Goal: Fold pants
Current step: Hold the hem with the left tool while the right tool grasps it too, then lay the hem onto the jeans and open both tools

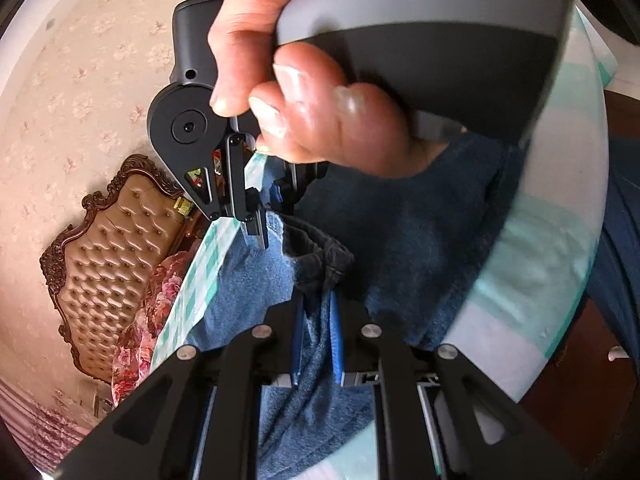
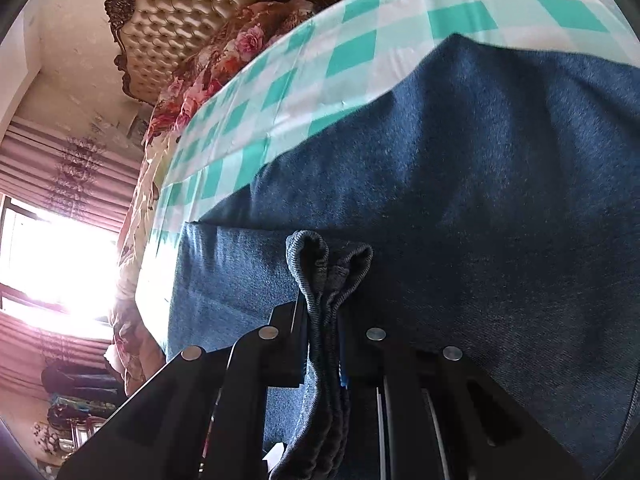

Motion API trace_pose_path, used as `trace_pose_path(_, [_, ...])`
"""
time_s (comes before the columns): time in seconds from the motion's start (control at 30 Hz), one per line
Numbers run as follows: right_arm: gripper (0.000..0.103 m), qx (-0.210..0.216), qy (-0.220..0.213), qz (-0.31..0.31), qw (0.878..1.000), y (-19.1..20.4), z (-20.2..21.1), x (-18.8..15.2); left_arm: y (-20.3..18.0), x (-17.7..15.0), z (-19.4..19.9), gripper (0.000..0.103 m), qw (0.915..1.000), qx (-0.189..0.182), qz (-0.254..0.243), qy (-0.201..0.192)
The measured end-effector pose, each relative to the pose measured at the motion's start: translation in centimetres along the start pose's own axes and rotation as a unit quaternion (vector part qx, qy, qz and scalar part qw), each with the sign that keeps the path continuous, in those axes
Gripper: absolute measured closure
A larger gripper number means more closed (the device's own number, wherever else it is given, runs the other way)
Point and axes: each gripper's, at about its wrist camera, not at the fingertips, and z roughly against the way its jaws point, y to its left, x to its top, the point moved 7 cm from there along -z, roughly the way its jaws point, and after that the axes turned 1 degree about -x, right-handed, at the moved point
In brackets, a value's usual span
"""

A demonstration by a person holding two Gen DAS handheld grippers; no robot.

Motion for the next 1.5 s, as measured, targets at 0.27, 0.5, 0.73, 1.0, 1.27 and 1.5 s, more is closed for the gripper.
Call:
trace_pose_path(0.27, [0.091,-0.011,-0.003,-0.001,1.0,-0.6,-0.2,-0.5,-1.2,-0.3,-0.3,0.091,0.9999,-0.014,0.001,0.004])
trace_pose_path(0.5, [0.088,-0.054,-0.023,0.025,0.998,-0.2,0.2,-0.4,1.1,0.1,1.6,0.044,0.9915,-0.075,0.105,-0.02])
trace_pose_path(0.73, [0.051,-0.168,-0.104,0.061,0.978,-0.2,4.1,-0.1,11.3,-5.2,4.3,0.04,0.9325,-0.092,0.349,-0.013])
trace_pose_path(1.0, [0.026,-0.273,-0.158,0.174,0.933,4.5,4.4,-3.9,21.2,-14.1,-2.5,0.037,0.8312,-0.091,0.536,0.116])
trace_pose_path(1.27, [0.013,-0.321,-0.169,0.221,0.905,7.1,1.7,-5.5,22.4,-13.5,-2.8,0.013,0.8554,-0.047,0.511,0.07])
trace_pose_path(1.5, [0.013,-0.308,-0.151,0.173,0.923,5.9,0.9,-5.3,21.2,-12.5,-6.3,0.072,0.873,-0.069,0.463,0.138])
